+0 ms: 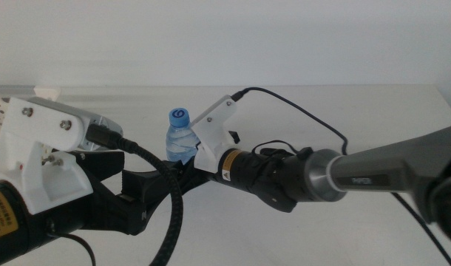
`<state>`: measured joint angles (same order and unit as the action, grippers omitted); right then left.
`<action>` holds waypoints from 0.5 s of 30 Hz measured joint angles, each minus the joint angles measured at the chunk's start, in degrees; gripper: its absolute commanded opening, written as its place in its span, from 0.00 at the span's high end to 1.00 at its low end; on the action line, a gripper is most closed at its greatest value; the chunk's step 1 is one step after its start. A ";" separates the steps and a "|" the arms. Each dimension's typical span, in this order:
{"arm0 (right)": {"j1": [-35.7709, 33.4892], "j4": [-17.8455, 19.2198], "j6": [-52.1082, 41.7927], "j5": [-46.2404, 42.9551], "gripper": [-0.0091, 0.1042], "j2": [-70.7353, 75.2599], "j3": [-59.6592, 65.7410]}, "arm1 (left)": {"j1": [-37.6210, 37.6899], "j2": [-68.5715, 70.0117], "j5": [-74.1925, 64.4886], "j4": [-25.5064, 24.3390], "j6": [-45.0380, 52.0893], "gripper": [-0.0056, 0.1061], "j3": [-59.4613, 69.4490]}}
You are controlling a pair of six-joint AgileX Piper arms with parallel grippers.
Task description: Use arms to grab the bottles and put them into the dustbin to the left of the table.
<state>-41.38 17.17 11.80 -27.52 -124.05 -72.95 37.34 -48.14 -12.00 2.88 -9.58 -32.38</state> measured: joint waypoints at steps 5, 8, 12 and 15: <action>0.00 1.95 3.05 3.08 0.26 7.03 6.18 | 0.00 0.00 0.00 0.00 0.00 0.14 0.00; 0.00 2.41 3.31 3.15 0.30 13.89 11.76 | 0.00 0.00 0.00 0.00 0.00 0.14 0.00; 0.00 2.58 4.73 3.15 0.32 25.55 20.29 | 0.00 0.00 0.00 0.00 0.00 0.14 0.00; 0.00 2.79 6.30 4.99 0.32 34.88 26.65 | 0.00 0.00 0.00 0.00 0.00 0.14 0.00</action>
<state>-41.38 19.96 18.09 -22.53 -89.18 -46.30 37.34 -48.14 -12.00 2.88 -9.58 -32.38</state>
